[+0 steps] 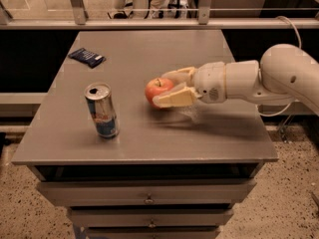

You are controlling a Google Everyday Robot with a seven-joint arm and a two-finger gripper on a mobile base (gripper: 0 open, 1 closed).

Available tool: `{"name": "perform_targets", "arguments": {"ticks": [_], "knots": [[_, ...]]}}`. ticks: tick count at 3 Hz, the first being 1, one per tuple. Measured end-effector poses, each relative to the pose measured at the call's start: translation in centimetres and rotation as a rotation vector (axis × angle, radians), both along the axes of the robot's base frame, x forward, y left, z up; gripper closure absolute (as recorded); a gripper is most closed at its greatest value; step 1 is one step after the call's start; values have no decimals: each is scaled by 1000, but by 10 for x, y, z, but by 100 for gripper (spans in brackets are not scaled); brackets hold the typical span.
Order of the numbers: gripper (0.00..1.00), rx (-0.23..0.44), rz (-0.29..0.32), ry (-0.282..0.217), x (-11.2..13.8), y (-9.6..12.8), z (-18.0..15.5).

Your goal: Move apple near redbull can

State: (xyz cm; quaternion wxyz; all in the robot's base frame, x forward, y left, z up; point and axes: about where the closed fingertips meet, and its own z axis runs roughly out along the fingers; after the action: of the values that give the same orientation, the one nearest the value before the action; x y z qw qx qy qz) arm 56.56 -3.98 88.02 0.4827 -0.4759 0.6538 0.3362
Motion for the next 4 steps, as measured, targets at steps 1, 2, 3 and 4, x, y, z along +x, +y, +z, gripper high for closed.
{"name": "perform_targets", "arguments": {"ticks": [1, 2, 3, 4], "knots": [[97, 17, 46, 17, -22, 18, -15], [74, 31, 67, 24, -31, 26, -19], [51, 76, 76, 17, -36, 38, -20], [21, 122, 96, 16, -42, 56, -24]]}}
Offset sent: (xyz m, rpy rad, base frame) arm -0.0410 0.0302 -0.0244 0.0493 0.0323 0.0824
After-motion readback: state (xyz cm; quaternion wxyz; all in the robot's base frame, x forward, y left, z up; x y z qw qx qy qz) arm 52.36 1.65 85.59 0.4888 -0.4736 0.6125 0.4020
